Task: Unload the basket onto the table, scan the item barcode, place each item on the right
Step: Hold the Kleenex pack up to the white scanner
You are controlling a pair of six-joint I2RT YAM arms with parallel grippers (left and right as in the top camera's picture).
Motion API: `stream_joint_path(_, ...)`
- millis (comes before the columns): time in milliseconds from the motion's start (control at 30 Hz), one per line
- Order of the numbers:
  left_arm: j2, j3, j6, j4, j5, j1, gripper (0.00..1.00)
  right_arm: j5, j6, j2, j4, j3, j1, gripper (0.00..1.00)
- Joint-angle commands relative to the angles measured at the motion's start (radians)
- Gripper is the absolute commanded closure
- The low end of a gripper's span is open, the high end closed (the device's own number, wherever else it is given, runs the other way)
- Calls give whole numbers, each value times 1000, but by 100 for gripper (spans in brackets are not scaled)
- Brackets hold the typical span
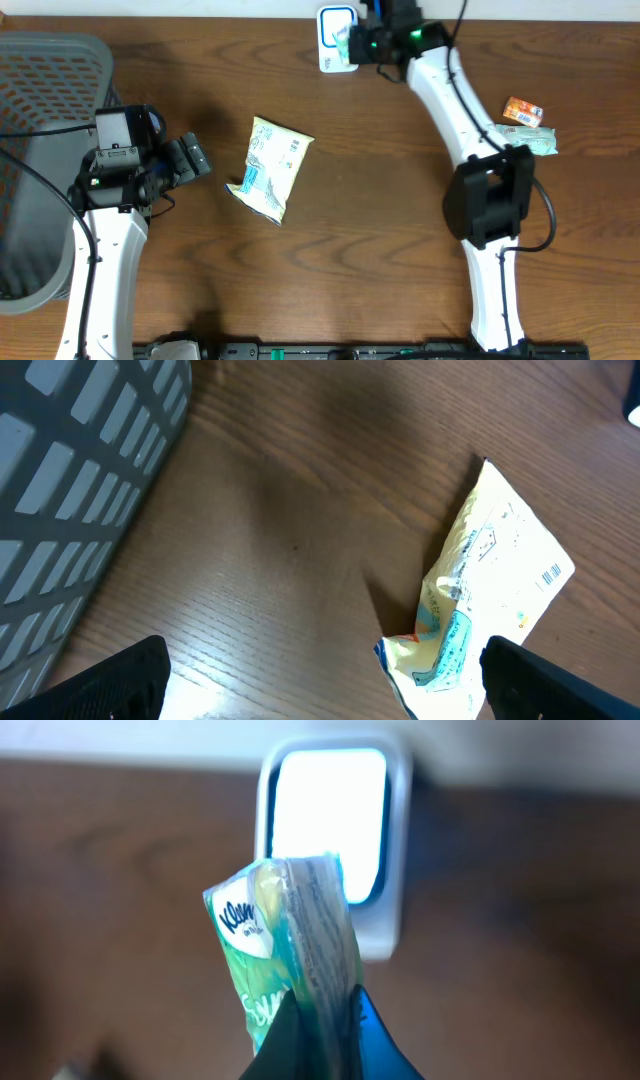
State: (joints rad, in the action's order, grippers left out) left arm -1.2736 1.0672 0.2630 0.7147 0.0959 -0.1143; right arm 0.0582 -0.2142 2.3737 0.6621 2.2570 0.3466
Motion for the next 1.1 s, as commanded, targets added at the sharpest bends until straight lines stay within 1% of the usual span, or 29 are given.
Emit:
stream_joint_path(0,-2,1,1,3,-2,-3,2,-349,153,-10,-93,-14,67,99)
stream_joint_path(100,-2,1,1,3,-2,-3,2,-426,307,-4,-228,-46,103,99)
stream_joint_path(300,-2,1,1,3,-2,-3,2,-505,505,29,-394,-85,131,99)
stream_joint_path(700,-2,1,1,3,-2,-3,2,-500,841,114,-443,-86,132,99)
stream_joint_path(767,-2,1,1,3,-2,-3,2,-501,876,127,-451,-86,132,99)
stream_joint_path(1067,-2,1,1,3,-2,-3,3,-507,879,135,-473,-86,132,99)
